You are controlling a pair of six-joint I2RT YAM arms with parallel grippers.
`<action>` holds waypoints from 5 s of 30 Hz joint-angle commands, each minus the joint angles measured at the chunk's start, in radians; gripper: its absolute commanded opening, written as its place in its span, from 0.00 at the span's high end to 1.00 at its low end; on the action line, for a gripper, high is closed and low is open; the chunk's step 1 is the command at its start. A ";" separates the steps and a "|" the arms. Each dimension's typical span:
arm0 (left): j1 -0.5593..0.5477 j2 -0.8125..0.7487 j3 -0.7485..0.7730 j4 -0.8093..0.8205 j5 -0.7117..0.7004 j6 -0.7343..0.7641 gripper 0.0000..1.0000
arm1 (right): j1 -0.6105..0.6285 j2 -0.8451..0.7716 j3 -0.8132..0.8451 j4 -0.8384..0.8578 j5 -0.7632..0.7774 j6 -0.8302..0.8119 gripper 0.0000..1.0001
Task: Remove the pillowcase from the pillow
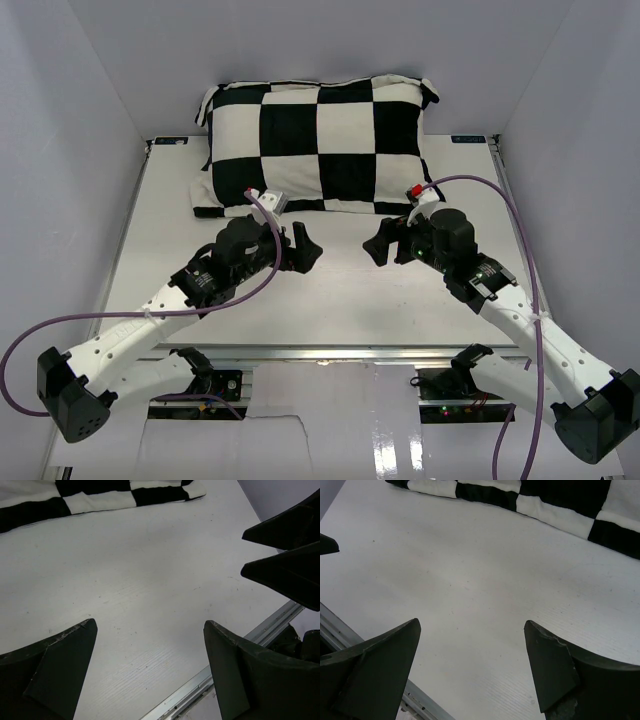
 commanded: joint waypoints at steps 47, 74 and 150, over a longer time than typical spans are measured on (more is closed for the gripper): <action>0.528 0.508 0.213 0.085 0.066 -0.043 1.00 | 0.001 -0.156 -0.092 0.107 -0.211 -0.015 0.10; 0.509 0.205 0.056 -0.126 0.015 -0.123 0.10 | 0.150 0.074 -0.215 0.292 -0.114 0.113 0.09; 0.134 0.186 -0.210 0.207 0.140 -0.180 0.10 | -0.850 0.690 0.017 0.598 -0.277 0.263 0.07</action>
